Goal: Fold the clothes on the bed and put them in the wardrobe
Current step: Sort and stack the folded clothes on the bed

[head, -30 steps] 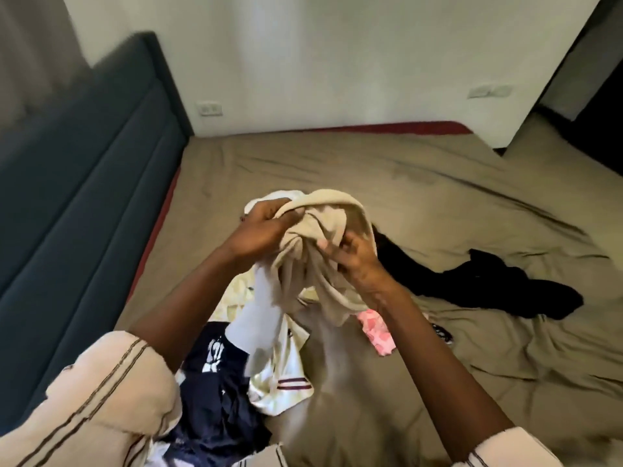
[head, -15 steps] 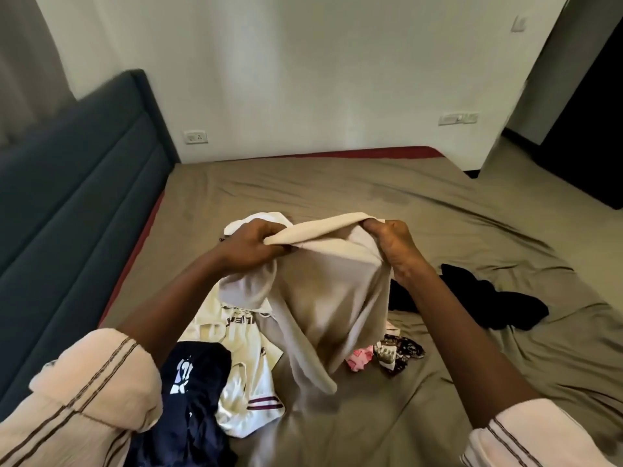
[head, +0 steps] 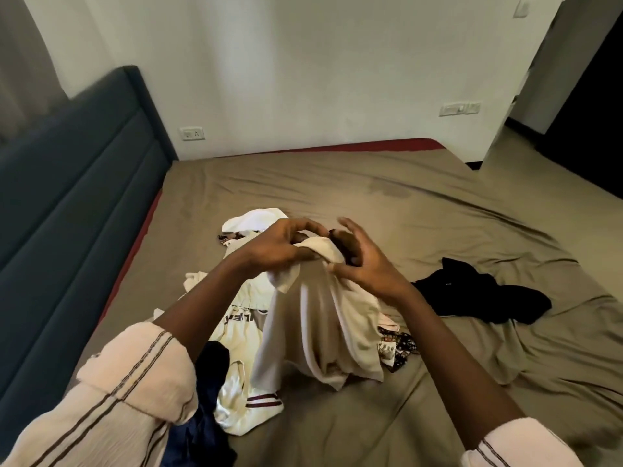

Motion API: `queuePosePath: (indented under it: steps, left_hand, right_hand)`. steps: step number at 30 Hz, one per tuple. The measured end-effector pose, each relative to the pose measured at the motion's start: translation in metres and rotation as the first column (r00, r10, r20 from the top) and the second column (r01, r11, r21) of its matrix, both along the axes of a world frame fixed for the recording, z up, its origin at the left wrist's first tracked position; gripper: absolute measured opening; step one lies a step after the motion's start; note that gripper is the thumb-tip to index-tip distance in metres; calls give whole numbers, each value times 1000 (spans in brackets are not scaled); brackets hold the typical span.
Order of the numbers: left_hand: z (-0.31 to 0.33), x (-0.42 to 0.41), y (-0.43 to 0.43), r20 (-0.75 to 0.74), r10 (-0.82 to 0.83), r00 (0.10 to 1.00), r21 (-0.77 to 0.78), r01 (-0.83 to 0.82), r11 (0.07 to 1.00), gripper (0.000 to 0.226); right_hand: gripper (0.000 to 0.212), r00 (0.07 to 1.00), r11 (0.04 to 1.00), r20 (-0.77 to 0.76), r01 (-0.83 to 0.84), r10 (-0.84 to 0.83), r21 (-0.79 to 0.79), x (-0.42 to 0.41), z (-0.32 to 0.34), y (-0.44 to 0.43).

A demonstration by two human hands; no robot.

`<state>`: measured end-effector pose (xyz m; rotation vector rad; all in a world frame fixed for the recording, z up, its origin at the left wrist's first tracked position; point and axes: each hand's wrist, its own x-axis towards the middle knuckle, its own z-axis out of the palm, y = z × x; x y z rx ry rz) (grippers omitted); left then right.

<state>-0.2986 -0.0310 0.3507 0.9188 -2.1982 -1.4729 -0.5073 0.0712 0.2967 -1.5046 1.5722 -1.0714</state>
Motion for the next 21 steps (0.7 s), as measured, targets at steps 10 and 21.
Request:
queuePosePath:
  steps: [10, 21]
  left_hand:
    - [-67, 21, 0, 227, -6, 974, -19, 11, 1000, 25]
    - [-81, -42, 29, -117, 150, 982, 188, -127, 974, 4]
  right_hand:
    - [8, 916, 978, 391, 157, -92, -136, 8, 14, -21]
    - [15, 585, 981, 799, 194, -139, 29, -14, 27, -24]
